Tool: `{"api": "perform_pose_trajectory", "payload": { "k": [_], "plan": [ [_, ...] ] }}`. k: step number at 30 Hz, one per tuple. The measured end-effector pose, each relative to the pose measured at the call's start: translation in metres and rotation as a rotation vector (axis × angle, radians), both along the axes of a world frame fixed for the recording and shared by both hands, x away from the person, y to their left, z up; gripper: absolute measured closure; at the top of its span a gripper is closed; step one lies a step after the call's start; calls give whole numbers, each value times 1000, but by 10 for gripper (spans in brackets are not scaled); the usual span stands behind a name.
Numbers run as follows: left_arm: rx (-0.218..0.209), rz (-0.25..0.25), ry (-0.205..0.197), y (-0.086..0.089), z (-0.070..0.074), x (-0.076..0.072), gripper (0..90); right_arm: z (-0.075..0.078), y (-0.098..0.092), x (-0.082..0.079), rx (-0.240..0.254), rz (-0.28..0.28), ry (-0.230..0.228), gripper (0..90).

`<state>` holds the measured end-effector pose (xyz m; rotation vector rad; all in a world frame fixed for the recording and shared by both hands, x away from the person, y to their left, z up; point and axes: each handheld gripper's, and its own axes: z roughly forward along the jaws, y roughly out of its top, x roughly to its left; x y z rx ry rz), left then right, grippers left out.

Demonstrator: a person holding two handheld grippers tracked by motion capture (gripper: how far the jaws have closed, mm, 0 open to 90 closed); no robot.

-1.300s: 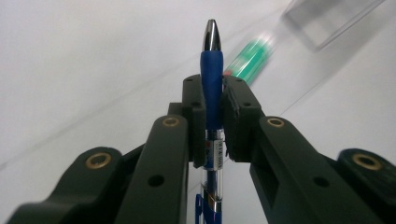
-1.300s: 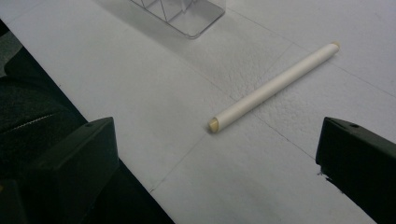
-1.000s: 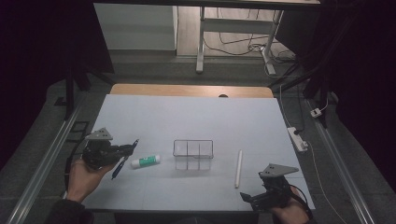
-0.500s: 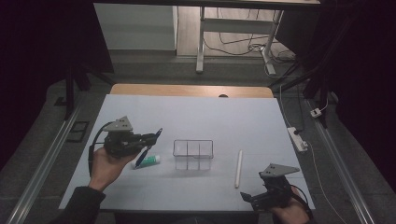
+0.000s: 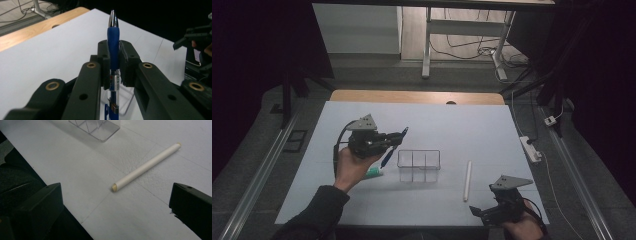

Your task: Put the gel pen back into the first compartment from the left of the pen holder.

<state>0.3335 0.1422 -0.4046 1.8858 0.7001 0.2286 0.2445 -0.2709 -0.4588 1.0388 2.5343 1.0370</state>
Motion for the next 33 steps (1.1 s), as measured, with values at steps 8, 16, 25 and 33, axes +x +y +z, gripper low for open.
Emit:
{"api": "perform_pose_trajectory", "payload": {
  "k": [8, 16, 25, 33],
  "plan": [
    [-45, -26, -23, -22, 3, 12, 795, 0, 0, 0, 1, 2, 1, 0],
    [-27, -33, -32, -39, -10, 21, 795, 0, 0, 0, 3, 4, 1, 0],
    [16, -39, -4, -40, -34, 19, 793, 0, -1, -1, 7, 9, 0, 0],
    [68, -29, 18, -37, -47, 16, 782, 0, -1, -1, 9, 15, 0, 0]
  ]
}}
